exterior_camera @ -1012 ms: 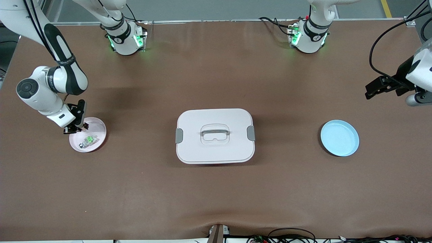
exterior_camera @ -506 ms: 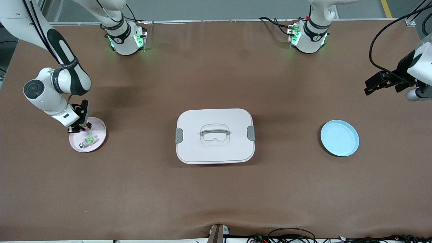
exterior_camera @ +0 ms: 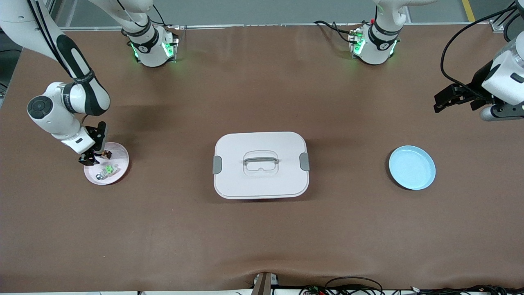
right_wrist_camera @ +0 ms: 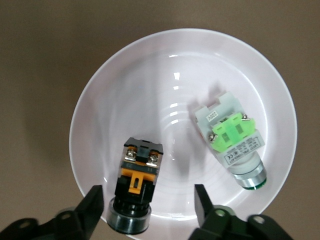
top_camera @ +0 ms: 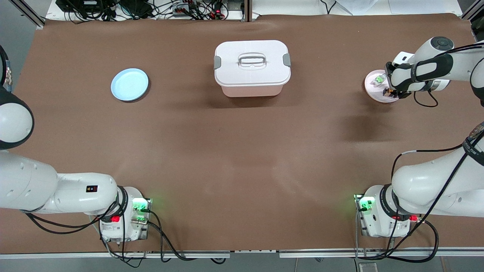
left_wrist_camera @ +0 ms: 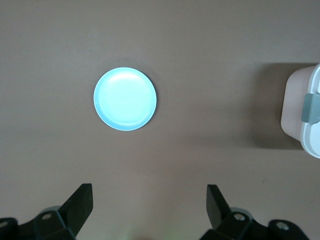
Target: Transfer orange switch to right arm and place
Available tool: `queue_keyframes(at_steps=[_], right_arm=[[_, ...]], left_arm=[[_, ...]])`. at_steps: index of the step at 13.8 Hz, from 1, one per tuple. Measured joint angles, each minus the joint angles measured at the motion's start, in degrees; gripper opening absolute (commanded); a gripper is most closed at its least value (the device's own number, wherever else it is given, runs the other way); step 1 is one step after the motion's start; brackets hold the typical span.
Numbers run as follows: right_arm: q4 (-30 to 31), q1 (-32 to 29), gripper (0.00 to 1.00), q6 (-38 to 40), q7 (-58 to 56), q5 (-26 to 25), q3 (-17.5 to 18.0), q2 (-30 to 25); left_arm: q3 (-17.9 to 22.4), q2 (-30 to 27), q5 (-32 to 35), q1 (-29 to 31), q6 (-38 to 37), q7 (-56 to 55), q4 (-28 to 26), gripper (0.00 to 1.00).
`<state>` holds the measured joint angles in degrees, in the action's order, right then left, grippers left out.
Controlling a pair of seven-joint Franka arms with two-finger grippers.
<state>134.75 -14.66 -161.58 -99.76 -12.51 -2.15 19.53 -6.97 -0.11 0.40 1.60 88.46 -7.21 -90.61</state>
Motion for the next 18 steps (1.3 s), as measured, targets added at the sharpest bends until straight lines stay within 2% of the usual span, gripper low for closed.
queue_keyframes(at_steps=[6, 11, 13, 16, 18], right_arm=[[-1.6, 0.0, 1.00, -0.4, -0.8, 0.0, 0.0, -4.8], [-2.4, 0.3, 1.00, 1.3, -0.3, 0.0, 0.6, -9.8], [-2.7, 1.7, 1.00, 8.5, 5.1, 0.1, 1.0, -13.3], [-3.6, 3.9, 1.00, 21.2, 19.8, 0.0, 1.2, -18.8], [-4.2, 4.6, 1.00, 25.7, 27.5, 0.1, 1.2, -21.1]], left_arm=[[0.0, -0.6, 1.5, 0.0, -0.2, 3.6, -0.1, 1.00], [-0.1, -3.7, 1.6, 0.0, -0.3, 4.2, -2.0, 1.00], [-0.1, -5.7, 1.6, 0.0, -0.2, 4.2, -4.3, 1.00], [-0.1, -7.3, 1.6, 0.1, 0.1, 4.2, -6.1, 1.00], [-0.1, -7.3, 1.6, 0.1, 0.7, 4.2, -6.5, 1.00]])
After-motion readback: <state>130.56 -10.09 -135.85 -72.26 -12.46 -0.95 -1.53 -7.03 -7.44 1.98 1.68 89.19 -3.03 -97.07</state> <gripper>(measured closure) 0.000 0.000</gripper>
